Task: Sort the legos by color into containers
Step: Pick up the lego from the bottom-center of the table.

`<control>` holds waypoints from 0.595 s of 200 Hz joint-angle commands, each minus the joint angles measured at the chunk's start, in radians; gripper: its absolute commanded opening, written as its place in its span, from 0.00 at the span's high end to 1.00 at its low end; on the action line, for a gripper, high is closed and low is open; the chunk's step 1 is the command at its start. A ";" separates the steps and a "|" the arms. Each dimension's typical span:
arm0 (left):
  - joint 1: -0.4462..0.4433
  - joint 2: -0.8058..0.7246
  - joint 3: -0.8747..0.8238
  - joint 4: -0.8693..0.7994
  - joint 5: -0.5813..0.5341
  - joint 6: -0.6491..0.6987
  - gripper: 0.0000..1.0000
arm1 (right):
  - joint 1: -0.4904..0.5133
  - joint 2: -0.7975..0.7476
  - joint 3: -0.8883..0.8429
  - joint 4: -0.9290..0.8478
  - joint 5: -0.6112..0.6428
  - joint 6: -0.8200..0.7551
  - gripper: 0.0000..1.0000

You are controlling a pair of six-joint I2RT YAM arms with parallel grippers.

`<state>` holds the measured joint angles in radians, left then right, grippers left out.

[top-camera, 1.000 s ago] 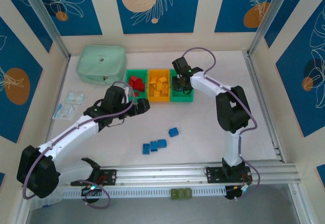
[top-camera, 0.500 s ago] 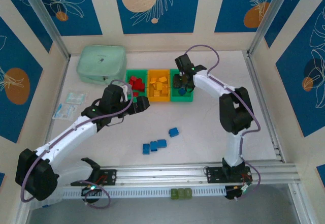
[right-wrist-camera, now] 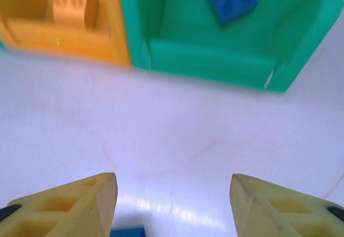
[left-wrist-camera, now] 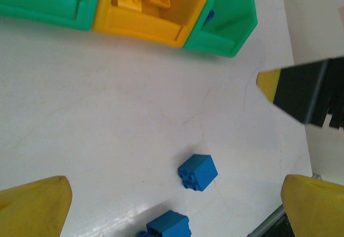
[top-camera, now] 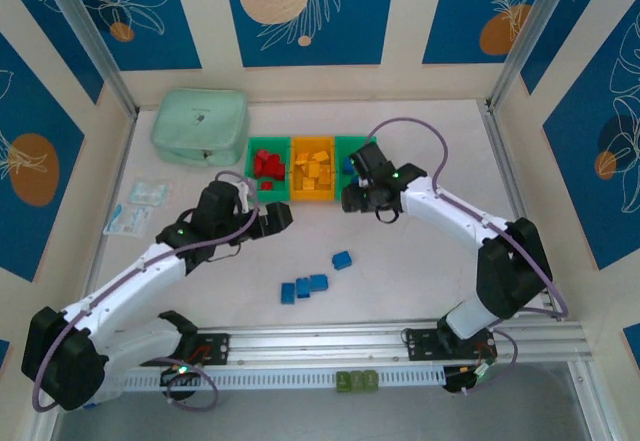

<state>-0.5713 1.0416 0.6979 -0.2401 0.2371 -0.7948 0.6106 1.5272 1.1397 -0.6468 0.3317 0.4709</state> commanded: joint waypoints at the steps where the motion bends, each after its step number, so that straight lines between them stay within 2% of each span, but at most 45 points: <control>1: -0.026 -0.018 -0.030 0.040 0.020 -0.025 0.01 | 0.056 -0.055 -0.054 -0.053 -0.019 0.050 0.40; 32: -0.058 -0.021 -0.063 0.027 -0.012 -0.059 0.01 | 0.135 -0.072 -0.132 -0.020 -0.082 0.059 0.37; 69: -0.076 -0.020 -0.123 0.074 -0.031 -0.101 0.01 | 0.199 -0.042 -0.172 -0.011 -0.097 0.110 0.33; 92: -0.080 -0.017 -0.127 0.061 -0.050 -0.110 0.01 | 0.247 -0.037 -0.203 0.030 -0.133 0.100 0.28; 119: -0.081 -0.012 -0.150 0.084 -0.056 -0.130 0.01 | 0.281 -0.023 -0.223 0.038 -0.111 0.109 0.24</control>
<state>-0.6403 1.0351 0.5709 -0.1879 0.2073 -0.8936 0.8677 1.4834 0.9344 -0.6209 0.2447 0.5583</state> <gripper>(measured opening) 0.993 0.753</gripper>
